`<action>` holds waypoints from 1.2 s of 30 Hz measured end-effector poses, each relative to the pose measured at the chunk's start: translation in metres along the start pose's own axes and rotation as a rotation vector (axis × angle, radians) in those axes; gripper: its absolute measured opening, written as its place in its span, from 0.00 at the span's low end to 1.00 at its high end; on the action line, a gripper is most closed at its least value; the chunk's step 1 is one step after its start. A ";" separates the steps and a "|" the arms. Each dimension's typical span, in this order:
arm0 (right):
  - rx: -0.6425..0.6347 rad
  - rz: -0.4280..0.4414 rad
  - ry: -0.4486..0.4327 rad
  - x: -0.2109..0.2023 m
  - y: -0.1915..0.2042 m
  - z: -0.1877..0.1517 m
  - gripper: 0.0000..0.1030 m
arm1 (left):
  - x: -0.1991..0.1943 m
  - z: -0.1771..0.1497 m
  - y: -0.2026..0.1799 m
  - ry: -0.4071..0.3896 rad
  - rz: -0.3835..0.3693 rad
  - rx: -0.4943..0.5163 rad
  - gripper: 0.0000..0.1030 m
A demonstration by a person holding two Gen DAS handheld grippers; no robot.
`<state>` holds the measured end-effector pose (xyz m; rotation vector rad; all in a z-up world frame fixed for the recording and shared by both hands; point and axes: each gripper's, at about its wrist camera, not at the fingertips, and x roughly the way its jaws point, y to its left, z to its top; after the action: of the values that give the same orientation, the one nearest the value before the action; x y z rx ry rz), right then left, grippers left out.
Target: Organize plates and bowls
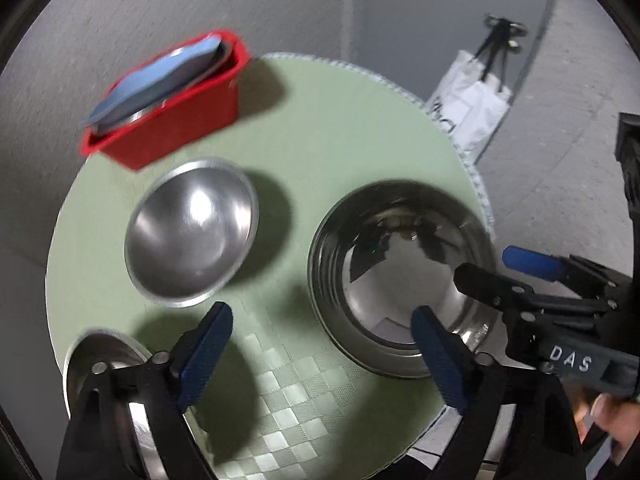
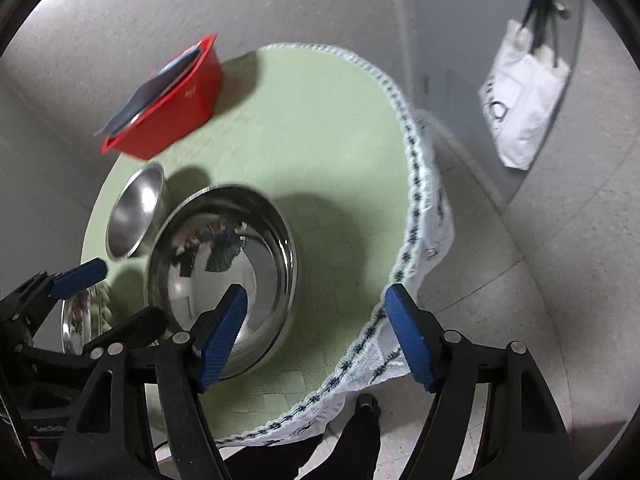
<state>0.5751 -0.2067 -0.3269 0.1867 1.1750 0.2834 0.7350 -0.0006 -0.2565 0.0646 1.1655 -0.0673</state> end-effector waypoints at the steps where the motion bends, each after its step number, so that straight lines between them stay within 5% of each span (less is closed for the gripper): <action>1: -0.007 0.011 0.011 0.004 0.000 0.001 0.66 | 0.004 0.001 -0.003 0.014 -0.006 -0.017 0.76; 4: -0.023 0.059 0.053 0.017 -0.003 0.000 0.50 | 0.016 0.009 -0.003 0.034 0.007 -0.041 0.60; 6: -0.028 0.114 0.073 0.023 -0.005 -0.001 0.30 | 0.025 0.010 -0.003 0.058 0.001 -0.055 0.38; 9: -0.043 0.158 0.089 0.027 -0.004 -0.002 0.17 | 0.038 0.013 -0.008 0.081 -0.074 -0.071 0.21; 22: -0.058 0.167 -0.008 -0.029 0.018 -0.003 0.17 | -0.026 0.011 0.007 -0.063 -0.119 -0.046 0.20; 29: -0.134 0.183 -0.085 -0.063 0.093 -0.006 0.17 | -0.084 -0.024 0.072 -0.161 -0.111 -0.059 0.20; 36: -0.216 0.209 -0.057 -0.051 0.174 -0.030 0.17 | -0.110 -0.084 0.135 -0.168 -0.077 -0.098 0.20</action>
<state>0.5082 -0.0575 -0.2431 0.1271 1.0610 0.5829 0.6269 0.1434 -0.1858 -0.0716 1.0014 -0.0816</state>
